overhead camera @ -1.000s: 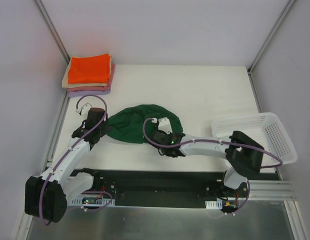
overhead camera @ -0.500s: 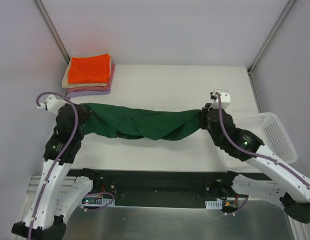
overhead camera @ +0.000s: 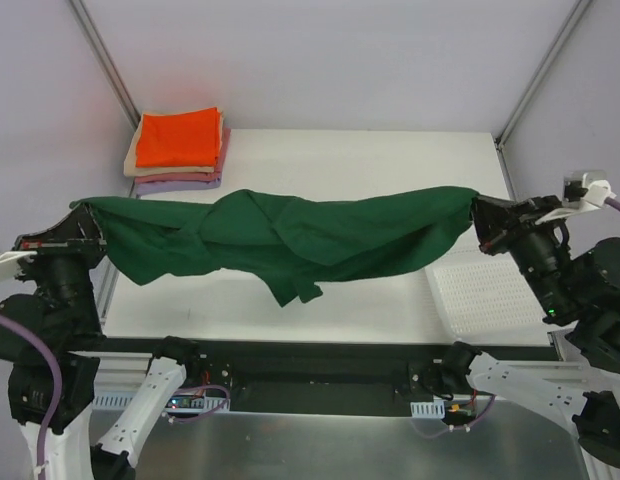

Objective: Fold and stack the t-shirts
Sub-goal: Flatten out the tshirt

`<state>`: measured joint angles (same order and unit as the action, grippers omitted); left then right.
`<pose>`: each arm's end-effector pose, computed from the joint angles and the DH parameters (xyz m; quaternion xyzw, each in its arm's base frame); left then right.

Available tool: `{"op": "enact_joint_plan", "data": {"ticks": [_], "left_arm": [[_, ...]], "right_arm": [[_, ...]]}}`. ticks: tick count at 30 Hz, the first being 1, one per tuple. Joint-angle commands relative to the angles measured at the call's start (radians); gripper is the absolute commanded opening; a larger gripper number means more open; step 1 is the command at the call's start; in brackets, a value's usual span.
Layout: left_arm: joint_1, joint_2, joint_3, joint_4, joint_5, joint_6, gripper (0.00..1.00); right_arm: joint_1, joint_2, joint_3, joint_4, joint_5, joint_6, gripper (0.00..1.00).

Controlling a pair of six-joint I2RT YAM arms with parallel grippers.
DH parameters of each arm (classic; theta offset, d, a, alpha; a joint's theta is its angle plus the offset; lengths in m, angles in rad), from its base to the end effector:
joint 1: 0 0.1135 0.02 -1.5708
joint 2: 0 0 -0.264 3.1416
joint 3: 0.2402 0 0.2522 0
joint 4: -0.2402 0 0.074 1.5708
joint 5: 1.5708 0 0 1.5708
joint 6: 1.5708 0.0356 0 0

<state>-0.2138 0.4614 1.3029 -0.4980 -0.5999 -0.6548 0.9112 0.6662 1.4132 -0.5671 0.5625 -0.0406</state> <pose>0.0037 0.0198 0.4885 -0.3560 0.4840 -0.1743 0.7801 0.0480 0.0309 0.5057 -0.0926 0.6448 0.1498 0.7438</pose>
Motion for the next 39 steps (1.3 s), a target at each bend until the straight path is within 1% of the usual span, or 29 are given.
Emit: {"op": "enact_joint_plan", "data": {"ticks": [1,3,4,6,7,8,10,12,14,16,19,21,23,25,26,27,29,31,33,34,36,37,38,39], "left_arm": [[0.011,0.039,0.088,0.019,-0.035,0.083,0.00],[0.010,0.081,0.104,0.021,-0.028,0.092,0.00],[0.011,0.114,0.108,0.022,-0.032,0.092,0.00],[0.011,0.192,0.114,0.035,-0.049,0.098,0.00],[0.011,0.239,0.121,0.047,-0.063,0.109,0.00],[0.011,0.300,0.133,0.059,-0.073,0.125,0.00],[0.013,0.441,0.180,0.102,-0.101,0.181,0.00],[0.022,0.613,0.278,0.108,-0.101,0.239,0.00],[0.056,0.759,0.418,0.107,-0.042,0.277,0.00],[0.108,0.876,0.559,0.093,0.052,0.284,0.00],[0.174,0.976,0.732,0.030,0.181,0.273,0.00],[0.183,0.958,0.747,0.024,0.193,0.274,0.00],[0.185,0.912,0.699,0.026,0.187,0.279,0.00],[0.186,0.847,0.604,0.027,0.184,0.279,0.00],[0.188,0.817,0.516,0.027,0.181,0.268,0.00],[0.186,0.777,0.440,0.027,0.186,0.258,0.00],[0.186,0.706,0.292,0.019,0.206,0.264,0.00],[0.188,0.631,0.126,-0.014,0.195,0.238,0.00],[0.188,0.562,-0.029,-0.054,0.195,0.212,0.00],[0.191,0.547,-0.104,-0.071,0.186,0.192,0.00],[0.200,0.540,-0.216,-0.091,0.205,0.164,0.00],[0.202,0.554,-0.249,-0.118,0.215,0.137,0.07],[0.202,0.574,-0.270,-0.152,0.215,0.100,0.19],[0.202,0.591,-0.292,-0.166,0.212,0.071,0.49]], "right_arm": [[-0.005,0.033,0.072,-0.031,-0.006,-0.070,0.00],[-0.006,0.073,0.075,-0.022,0.058,-0.100,0.00],[-0.005,0.096,0.072,-0.013,0.132,-0.111,0.00],[-0.015,0.148,0.064,0.010,0.175,-0.162,0.00],[-0.040,0.180,0.064,0.028,0.175,-0.172,0.00],[-0.072,0.211,0.066,0.044,0.145,-0.186,0.00],[-0.182,0.280,0.066,0.081,0.079,-0.179,0.00],[-0.324,0.363,0.078,0.104,-0.091,-0.160,0.00],[-0.424,0.435,0.085,0.163,-0.255,-0.145,0.00],[-0.498,0.498,0.127,0.214,-0.332,-0.134,0.01],[-0.570,0.562,0.219,0.227,-0.420,-0.113,0.00],[-0.598,0.575,0.242,0.227,-0.464,-0.116,0.00],[-0.620,0.559,0.210,0.230,-0.498,-0.113,0.00],[-0.643,0.530,0.135,0.254,-0.544,-0.099,0.00],[-0.650,0.518,0.094,0.256,-0.552,-0.094,0.00],[-0.667,0.507,0.046,0.256,-0.596,-0.090,0.00],[-0.686,0.486,-0.058,0.259,-0.615,-0.081,0.00],[-0.707,0.474,-0.158,0.256,-0.648,-0.088,0.00],[-0.727,0.483,-0.239,0.234,-0.671,-0.108,0.02],[-0.735,0.493,-0.282,0.219,-0.659,-0.114,0.04],[-0.749,0.538,-0.309,0.179,-0.662,-0.149,0.10],[-0.752,0.571,-0.304,0.153,-0.642,-0.153,0.13],[-0.752,0.607,-0.295,0.124,-0.618,-0.157,0.16],[-0.750,0.634,-0.284,0.110,-0.610,-0.168,0.21]]}}
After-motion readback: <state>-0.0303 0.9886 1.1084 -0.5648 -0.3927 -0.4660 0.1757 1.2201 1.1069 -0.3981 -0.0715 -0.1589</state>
